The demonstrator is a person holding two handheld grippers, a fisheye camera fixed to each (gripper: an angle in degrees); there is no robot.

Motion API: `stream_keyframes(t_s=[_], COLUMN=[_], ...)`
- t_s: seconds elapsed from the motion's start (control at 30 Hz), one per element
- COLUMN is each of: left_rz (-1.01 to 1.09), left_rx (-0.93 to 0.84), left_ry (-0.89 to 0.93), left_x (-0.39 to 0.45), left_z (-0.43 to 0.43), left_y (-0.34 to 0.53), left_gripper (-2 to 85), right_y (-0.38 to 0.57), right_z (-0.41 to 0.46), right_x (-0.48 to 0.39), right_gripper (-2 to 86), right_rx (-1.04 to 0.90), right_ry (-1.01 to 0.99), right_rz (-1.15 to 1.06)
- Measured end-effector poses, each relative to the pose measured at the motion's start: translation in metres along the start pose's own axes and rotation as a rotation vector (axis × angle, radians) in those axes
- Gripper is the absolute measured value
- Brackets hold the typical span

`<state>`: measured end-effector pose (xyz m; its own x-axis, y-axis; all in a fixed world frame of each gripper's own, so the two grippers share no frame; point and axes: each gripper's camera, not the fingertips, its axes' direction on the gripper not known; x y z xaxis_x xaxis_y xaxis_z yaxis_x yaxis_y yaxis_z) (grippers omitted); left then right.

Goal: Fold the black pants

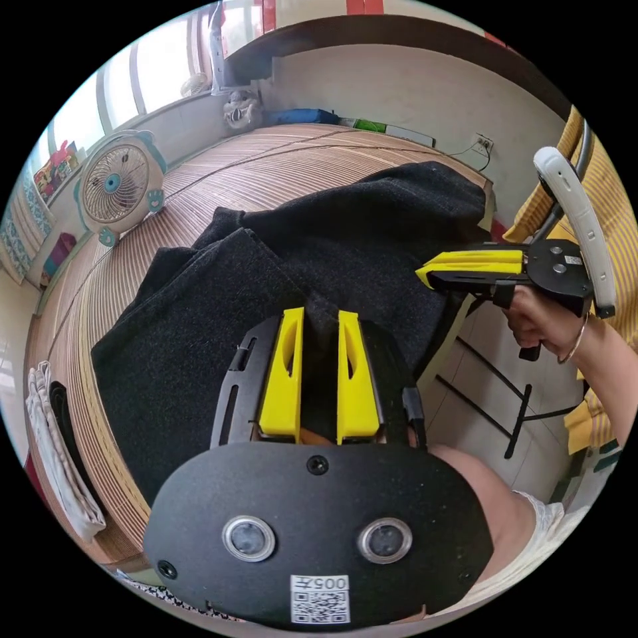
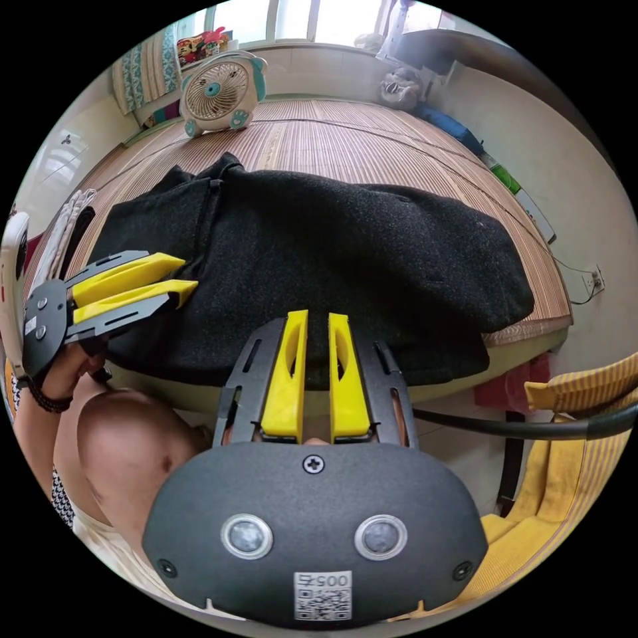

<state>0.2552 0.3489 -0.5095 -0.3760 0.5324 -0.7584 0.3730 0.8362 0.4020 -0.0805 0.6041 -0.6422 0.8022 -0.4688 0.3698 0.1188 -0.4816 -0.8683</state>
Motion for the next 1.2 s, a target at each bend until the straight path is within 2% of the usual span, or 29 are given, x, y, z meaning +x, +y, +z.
stream_keyframes(t_s=[0.23, 0.33, 0.53, 0.73, 0.8, 0.9, 1.0, 1.2], left_rz=[-0.05, -0.07, -0.196, -0.465, -0.589, -0.743, -0.96, -0.972], left_rx=[0.019, 0.105, 0.306, 0.514, 0.478, 0.368, 0.322, 0.317], left_ry=[0.066, 0.048, -0.05, -0.241, -0.32, -0.233, -0.276, -0.22], left_x=[-0.028, -0.043, -0.118, -0.226, -0.266, -0.312, -0.323, -0.302], left_z=[-0.028, -0.061, -0.169, -0.305, -0.338, -0.339, -0.331, -0.321], left_y=[0.021, 0.032, 0.073, 0.173, 0.224, 0.292, 0.357, 0.394], left_gripper=[5.4, 5.3, 5.0, 4.8, 4.9, 3.2, 1.6, 3.4], right_y=[-0.001, -0.002, -0.004, -0.009, -0.008, 0.002, 0.021, 0.052], right_z=[-0.004, -0.007, -0.016, -0.038, -0.048, -0.072, -0.103, -0.157], right_x=[0.002, 0.0, 0.005, 0.014, 0.016, 0.012, 0.015, 0.075], right_gripper=[5.9, 5.9, 5.7, 4.5, 4.4, 4.5, 5.1, 4.1], right_rx=[-0.004, -0.008, -0.015, -0.042, -0.051, -0.024, 0.05, 0.174], right_ry=[0.007, 0.029, 0.038, 0.033, 0.023, -0.062, -0.11, -0.109], right_rz=[-0.001, -0.012, 0.006, 0.013, 0.013, -0.04, -0.057, 0.079])
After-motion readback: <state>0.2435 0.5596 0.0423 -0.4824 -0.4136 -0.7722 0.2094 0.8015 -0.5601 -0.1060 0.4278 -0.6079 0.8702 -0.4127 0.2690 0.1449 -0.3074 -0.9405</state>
